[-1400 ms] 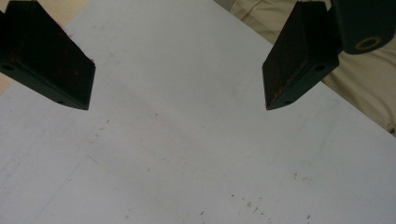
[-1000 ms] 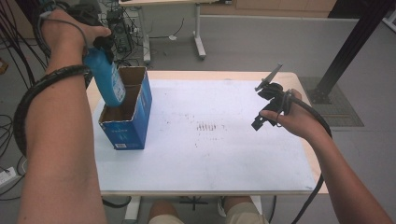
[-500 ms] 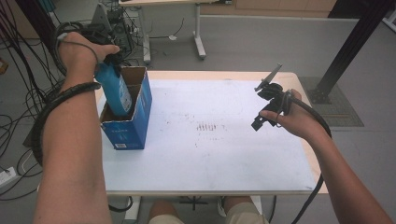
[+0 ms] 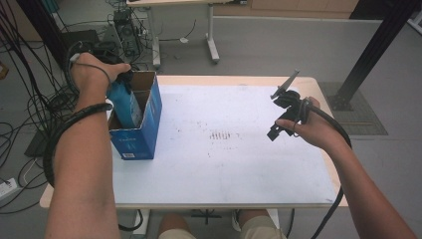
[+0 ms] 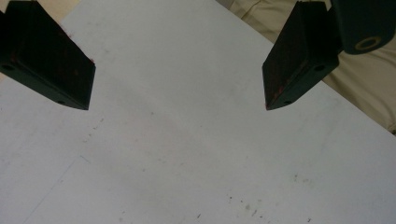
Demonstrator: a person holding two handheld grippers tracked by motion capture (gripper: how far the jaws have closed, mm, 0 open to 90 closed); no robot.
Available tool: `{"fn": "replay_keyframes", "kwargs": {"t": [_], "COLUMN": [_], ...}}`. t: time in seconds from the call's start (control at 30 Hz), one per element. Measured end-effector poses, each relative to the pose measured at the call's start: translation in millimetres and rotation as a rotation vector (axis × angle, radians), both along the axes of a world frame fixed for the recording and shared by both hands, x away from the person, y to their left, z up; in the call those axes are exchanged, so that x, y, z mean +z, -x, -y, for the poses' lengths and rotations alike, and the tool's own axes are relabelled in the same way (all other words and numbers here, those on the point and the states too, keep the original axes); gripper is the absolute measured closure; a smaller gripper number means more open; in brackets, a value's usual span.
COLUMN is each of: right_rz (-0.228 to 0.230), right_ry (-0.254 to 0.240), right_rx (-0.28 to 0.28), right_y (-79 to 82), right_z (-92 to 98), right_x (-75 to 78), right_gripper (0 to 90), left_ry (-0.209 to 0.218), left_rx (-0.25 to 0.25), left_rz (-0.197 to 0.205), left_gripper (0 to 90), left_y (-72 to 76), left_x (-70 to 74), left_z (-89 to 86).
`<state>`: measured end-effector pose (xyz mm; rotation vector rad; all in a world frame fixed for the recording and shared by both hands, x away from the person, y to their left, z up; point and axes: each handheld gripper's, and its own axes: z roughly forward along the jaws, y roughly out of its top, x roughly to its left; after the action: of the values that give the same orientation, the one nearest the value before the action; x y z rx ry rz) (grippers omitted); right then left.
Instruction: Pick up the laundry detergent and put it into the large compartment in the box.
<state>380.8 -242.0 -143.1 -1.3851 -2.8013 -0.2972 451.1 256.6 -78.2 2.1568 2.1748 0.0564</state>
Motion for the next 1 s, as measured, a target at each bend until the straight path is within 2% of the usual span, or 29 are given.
{"fn": "replay_keyframes", "kwargs": {"t": [0.37,0.53,1.0], "right_rz": [-0.008,-0.013,-0.018], "right_ry": [-0.001,-0.001,-0.004], "right_rx": [-0.004,0.001,0.0], "right_y": [-1.1,-2.2,-2.7], "right_z": [0.0,-0.9,-1.6], "right_x": [-3.2,-5.1,-8.0], "right_gripper": [9.5,9.6,9.6], "left_ry": [-0.031,-0.024,-0.038], "left_rx": [-0.022,-0.023,-0.053], "left_rz": [-0.019,-0.026,-0.018], "left_gripper": [37.8,37.8,37.7], "left_y": [-2.5,-2.4,0.3], "left_x": [-25.5,-37.0,-56.4], "left_z": [10.5,11.8,20.7]}}
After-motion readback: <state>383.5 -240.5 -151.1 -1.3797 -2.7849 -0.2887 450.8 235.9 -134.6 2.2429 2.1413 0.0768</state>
